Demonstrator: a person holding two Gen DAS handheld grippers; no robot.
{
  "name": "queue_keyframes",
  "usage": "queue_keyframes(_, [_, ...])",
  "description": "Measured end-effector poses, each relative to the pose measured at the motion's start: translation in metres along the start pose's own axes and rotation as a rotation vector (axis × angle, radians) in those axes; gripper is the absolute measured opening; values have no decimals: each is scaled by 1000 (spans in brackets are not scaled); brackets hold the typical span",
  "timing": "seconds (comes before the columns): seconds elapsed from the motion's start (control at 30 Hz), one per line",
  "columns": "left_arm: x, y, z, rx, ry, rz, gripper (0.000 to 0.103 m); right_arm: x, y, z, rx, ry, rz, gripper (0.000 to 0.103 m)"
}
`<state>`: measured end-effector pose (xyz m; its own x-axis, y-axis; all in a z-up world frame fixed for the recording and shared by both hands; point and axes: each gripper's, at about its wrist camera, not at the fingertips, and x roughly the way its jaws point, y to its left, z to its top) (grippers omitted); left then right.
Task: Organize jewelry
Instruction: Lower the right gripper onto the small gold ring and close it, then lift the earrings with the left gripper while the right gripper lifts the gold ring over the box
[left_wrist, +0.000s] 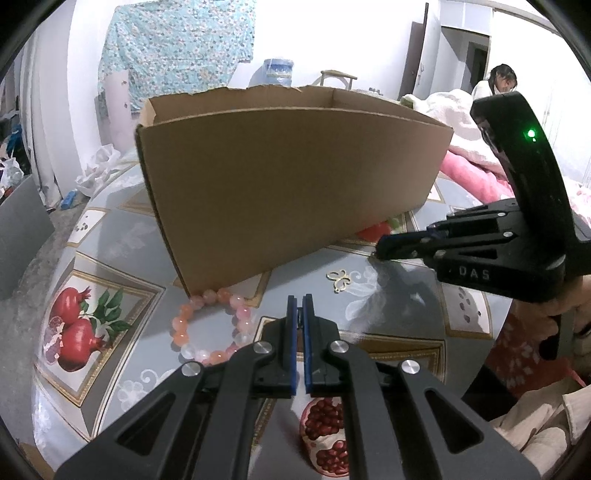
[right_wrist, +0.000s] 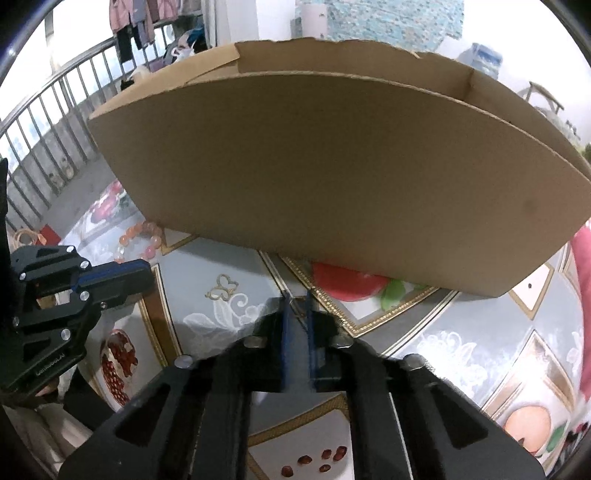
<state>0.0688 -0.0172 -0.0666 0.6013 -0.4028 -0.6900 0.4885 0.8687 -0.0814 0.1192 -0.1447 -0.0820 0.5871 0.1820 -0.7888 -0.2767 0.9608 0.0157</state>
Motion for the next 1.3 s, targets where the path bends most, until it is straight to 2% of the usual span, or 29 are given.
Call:
queue_keyframes(0.33, [-16, 2, 1, 1, -40, 27, 2, -17, -6, -8, 27, -48, 23, 0])
queue_keyframes(0.43, [-18, 0, 1, 5, -42, 33, 2, -15, -9, -12, 25, -15, 41, 0])
queue_keyframes(0.53, [-15, -3, 0, 5, -27, 29, 2, -13, -9, -16, 39, 11, 60, 7])
queue_keyframes(0.6, [-12, -5, -1, 8, -13, 28, 2, -13, -8, -18, 51, 6, 75, 15])
queue_keyframes(0.7, [-9, -7, -1, 13, -5, 28, 2, -11, -10, -16, 58, 3, 74, 16])
queue_keyframes(0.87, [-7, -7, -1, 10, 3, 28, 2, -7, -8, -14, 61, -9, 49, 16])
queue_keyframes(1.13, [-3, -5, -1, 9, 10, 17, 2, -3, 14, -18, -25, -27, -29, 16])
queue_keyframes(1.3, [-1, -3, -2, 1, 5, 14, 2, -3, 32, -22, -51, -26, -43, 10])
